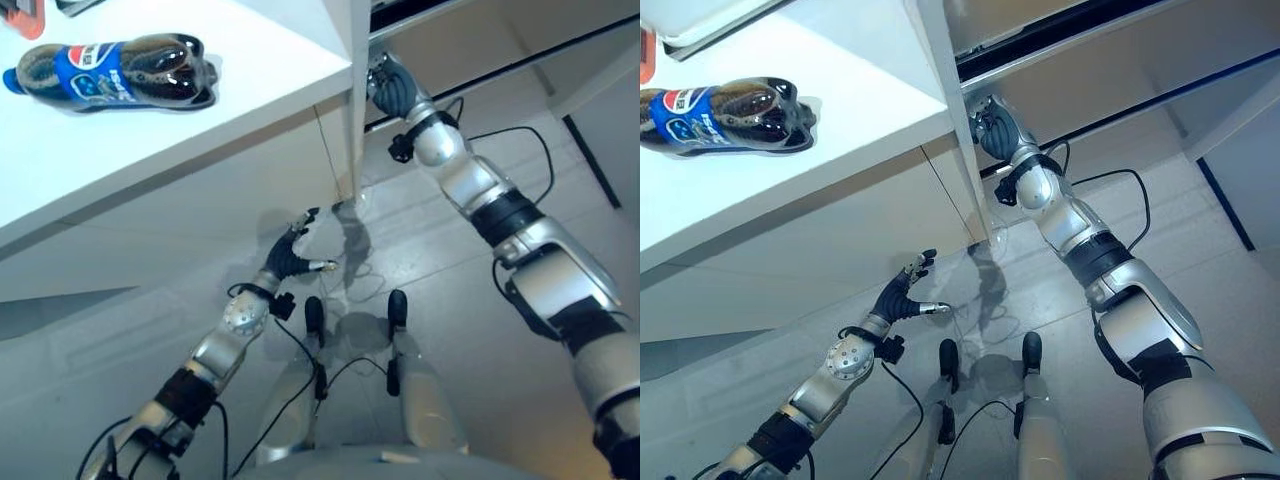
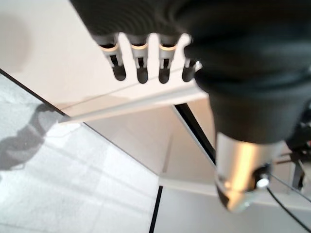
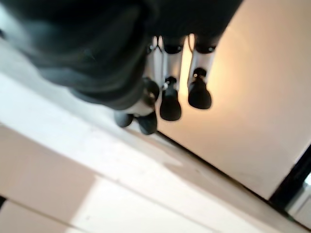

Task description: Take the drinks into the refrigerator

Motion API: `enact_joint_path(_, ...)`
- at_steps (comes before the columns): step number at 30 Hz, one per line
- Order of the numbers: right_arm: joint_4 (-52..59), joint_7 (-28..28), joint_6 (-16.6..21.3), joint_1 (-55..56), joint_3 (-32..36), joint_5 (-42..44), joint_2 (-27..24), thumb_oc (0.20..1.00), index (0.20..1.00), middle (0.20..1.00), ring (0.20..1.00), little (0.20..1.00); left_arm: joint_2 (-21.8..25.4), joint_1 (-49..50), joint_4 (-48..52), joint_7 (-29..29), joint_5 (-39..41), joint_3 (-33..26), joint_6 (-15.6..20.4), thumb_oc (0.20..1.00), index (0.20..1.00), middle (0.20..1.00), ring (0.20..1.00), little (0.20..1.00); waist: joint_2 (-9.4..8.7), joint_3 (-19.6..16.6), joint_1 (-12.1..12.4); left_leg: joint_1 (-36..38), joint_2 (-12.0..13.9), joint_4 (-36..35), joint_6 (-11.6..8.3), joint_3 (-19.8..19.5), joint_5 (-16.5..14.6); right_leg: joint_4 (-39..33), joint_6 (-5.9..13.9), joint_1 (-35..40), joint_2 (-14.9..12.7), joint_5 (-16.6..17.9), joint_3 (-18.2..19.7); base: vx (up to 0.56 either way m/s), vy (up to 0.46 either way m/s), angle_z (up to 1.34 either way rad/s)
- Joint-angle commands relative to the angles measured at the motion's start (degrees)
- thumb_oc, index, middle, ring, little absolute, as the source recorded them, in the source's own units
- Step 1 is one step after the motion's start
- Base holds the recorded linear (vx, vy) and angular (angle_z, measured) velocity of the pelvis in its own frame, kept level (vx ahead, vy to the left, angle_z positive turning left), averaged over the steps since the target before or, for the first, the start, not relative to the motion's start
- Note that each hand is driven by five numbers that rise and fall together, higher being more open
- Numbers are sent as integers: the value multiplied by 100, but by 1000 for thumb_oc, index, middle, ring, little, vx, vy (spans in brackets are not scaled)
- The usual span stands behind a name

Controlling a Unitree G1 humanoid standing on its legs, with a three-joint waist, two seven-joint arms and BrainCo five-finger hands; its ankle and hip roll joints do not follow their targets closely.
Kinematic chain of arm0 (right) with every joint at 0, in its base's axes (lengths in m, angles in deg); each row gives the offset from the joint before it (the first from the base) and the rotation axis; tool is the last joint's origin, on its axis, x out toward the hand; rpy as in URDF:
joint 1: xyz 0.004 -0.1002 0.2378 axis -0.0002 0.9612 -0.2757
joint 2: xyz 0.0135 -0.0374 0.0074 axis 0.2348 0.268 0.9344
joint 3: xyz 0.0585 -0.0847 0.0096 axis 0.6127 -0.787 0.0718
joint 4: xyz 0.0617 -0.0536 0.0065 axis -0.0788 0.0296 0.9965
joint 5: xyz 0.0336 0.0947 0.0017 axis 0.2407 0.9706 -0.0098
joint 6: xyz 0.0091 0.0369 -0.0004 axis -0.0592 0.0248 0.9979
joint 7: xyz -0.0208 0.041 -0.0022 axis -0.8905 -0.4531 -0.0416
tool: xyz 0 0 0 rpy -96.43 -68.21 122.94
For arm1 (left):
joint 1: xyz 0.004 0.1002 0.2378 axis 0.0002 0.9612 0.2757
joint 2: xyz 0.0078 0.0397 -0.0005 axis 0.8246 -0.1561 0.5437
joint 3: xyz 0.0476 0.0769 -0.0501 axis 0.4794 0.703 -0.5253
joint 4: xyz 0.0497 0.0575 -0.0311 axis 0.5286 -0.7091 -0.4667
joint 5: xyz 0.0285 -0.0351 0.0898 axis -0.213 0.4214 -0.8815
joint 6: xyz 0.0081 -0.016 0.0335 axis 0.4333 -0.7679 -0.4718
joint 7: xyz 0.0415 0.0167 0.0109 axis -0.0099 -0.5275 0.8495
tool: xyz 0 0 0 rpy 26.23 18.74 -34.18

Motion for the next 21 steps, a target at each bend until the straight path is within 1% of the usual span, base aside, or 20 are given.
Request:
enact_joint_path(1,162,-114,253,-331,200,140,150,200,200,200,200,200,83,-56,336,127,-90,-200,334,1000,1000,1000,1000,1000,-379,121,197,193,-411,69,294,8,-290,440,272,-47,-236,-439,-92,-1,0,15)
enact_joint_path(2,189,-153,255,-203,288,194,84,200,200,200,200,200,97,-38,351,130,-72,-230,332,1000,1000,1000,1000,1000,-386,130,208,215,-416,72,293,-5,-296,441,271,-19,-238,-447,-104,-2,-2,12)
enact_joint_path(3,289,-175,255,20,425,284,10,504,504,504,504,504,82,-6,372,139,-28,-277,329,1000,1000,1000,1000,1000,-396,134,209,231,-421,74,294,-20,-300,441,270,13,-240,-458,-111,-5,3,14)
enact_joint_path(4,382,-194,283,258,554,367,-79,1000,1000,1000,1000,1000,77,34,369,153,-17,-320,333,1000,1000,1000,1000,1000,-398,137,209,251,-426,74,298,-31,-311,442,268,47,-245,-469,-129,-6,3,12)
enact_joint_path(7,517,-234,341,974,979,541,-313,1000,1000,1000,1000,1000,103,147,366,100,-34,-440,314,1000,1000,1000,1000,1000,-414,107,214,292,-442,85,306,-55,-339,426,280,126,-260,-484,-164,-12,4,13)
enact_joint_path(8,521,-234,339,980,983,540,-314,1000,1000,1000,1000,1000,104,149,367,100,-34,-437,313,1000,1000,1000,1000,1000,-414,105,216,293,-442,85,306,-55,-339,425,280,127,-260,-483,-164,-10,1,13)
enact_joint_path(9,591,-238,385,1513,1220,582,-408,1000,1000,1000,1000,1000,44,288,332,29,100,-511,333,1000,1000,1000,1000,1000,-422,68,213,326,-456,89,314,-64,-363,398,287,181,-262,-486,-182,-17,3,9)
enact_joint_path(10,630,-240,409,1800,1324,597,-447,1000,1000,1000,1000,1000,7,342,287,3,171,-545,330,1000,1000,1000,1000,1000,-427,45,213,340,-458,93,317,-66,-371,387,291,203,-263,-487,-188,-18,-3,8)
enact_joint_path(13,589,-161,469,2843,1702,670,-296,1000,1000,1000,1000,1000,-201,617,41,-151,599,-728,324,1000,1000,1000,1000,1000,-443,-32,191,386,-475,102,328,-86,-392,366,287,272,-255,-504,-215,-6,-9,6)
enact_joint_path(14,612,-160,466,2884,1717,664,-295,1000,1000,1000,1000,1000,-194,632,39,-158,607,-715,329,1000,1000,1000,1000,1000,-444,-50,197,389,-475,100,327,-91,-394,364,287,277,-255,-507,-220,2,-20,9)
enact_joint_path(15,434,-129,480,3690,2006,750,-137,1000,1000,1000,1000,1000,-423,877,-421,-219,956,-925,286,1000,1000,1000,1000,1000,-474,-117,178,445,-477,111,340,-118,-416,398,274,342,-245,-566,-247,12,-29,7)
enact_joint_path(17,278,-74,474,4257,2236,730,-43,1000,1000,1000,1000,1000,-494,1079,-697,-214,851,-1140,209,1000,1000,1000,1000,1000,-496,-183,171,480,-489,118,344,-155,-438,406,261,402,-240,-605,-263,20,-42,7)
enact_joint_path(18,67,-56,462,4624,2394,790,77,1000,1000,1000,1000,1000,-626,1227,-943,-123,816,-1294,172,1000,1000,1000,1000,1000,-516,-218,162,532,-491,122,345,-183,-460,419,257,460,-235,-643,-300,29,-40,18)
enact_joint_path(19,-274,-47,440,4824,2478,831,170,1000,1000,1000,1000,1000,-719,1300,-1267,-91,779,-1384,106,1000,1000,1000,1000,1000,-525,-252,152,572,-499,133,349,-201,-465,432,249,513,-225,-675,-325,28,-36,17)
enact_joint_path(20,-352,-4,423,4919,2517,879,252,1000,1000,1000,1000,1000,-776,1327,-1485,-154,822,-1434,41,1000,1000,1000,1000,1000,-532,-288,156,585,-503,143,351,-211,-470,441,241,534,-220,-694,-335,16,-26,13)
enact_joint_path(21,-595,-8,420,5044,2553,946,367,1000,1000,1000,1000,1000,-898,1324,-1842,-96,852,-1543,14,1000,1000,1000,1000,1000,-539,-330,165,602,-508,147,353,-231,-476,447,230,574,-221,-713,-351,23,-35,7)
